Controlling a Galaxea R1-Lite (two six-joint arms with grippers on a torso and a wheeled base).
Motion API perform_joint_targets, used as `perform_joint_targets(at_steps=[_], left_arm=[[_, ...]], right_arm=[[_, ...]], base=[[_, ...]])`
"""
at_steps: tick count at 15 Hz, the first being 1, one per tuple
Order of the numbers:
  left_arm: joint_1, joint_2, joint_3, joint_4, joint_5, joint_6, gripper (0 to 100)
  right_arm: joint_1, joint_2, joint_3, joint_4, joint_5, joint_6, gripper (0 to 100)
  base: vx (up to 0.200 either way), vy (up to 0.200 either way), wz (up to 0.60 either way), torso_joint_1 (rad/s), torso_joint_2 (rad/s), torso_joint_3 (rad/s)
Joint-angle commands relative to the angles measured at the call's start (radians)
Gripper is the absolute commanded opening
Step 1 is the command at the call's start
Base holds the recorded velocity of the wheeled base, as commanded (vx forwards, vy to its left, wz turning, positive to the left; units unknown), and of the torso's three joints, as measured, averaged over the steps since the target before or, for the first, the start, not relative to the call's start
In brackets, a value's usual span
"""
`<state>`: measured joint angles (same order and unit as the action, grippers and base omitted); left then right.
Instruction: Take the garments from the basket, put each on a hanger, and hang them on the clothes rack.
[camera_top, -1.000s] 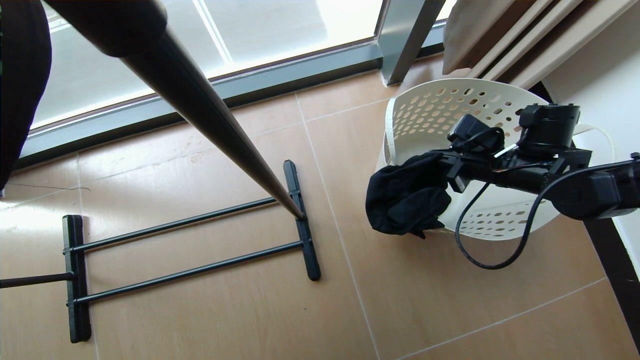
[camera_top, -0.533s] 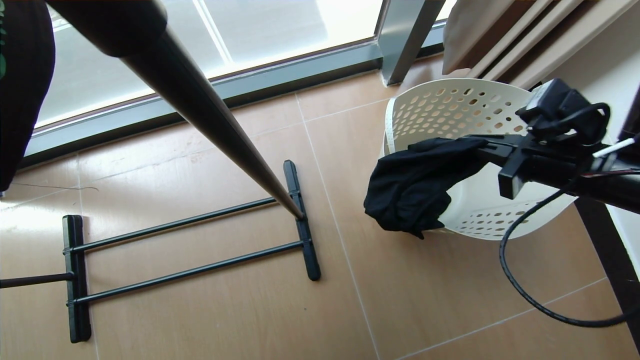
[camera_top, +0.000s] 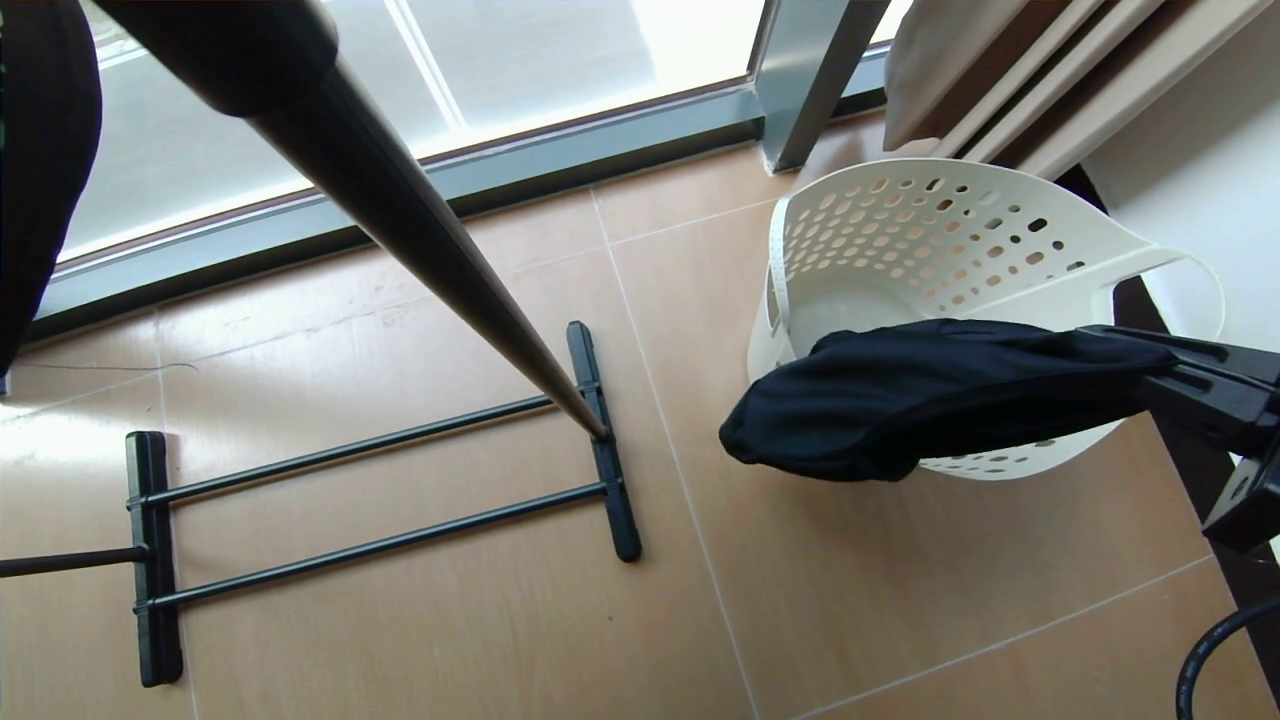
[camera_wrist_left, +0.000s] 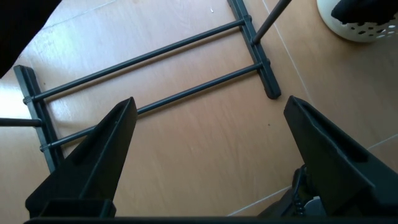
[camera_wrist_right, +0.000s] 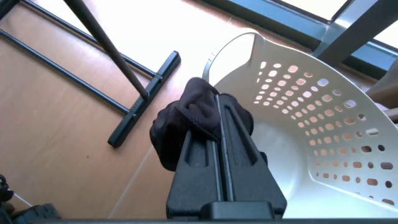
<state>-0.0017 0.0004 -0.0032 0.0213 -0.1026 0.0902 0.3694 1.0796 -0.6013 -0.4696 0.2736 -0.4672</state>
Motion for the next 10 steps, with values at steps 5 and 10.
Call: perform_joint_targets(at_steps=[5,10], left_arm=[[0.000,0.001,-0.001,0.000,-0.003,0.005,100],[0.000,0.001,0.000,-0.003,-0.014,0.057,100]], right_arm=[[0.003,-0.024,0.031,0.006,-0.004,0.001,0],[0.003,-0.021,0.038,0.006,-0.005,0.001,0]], base=[[0.000,0.000,0.00,0.001,0.00,0.161],[0.000,0.000,0.00,0.006,-0.05,0.146]])
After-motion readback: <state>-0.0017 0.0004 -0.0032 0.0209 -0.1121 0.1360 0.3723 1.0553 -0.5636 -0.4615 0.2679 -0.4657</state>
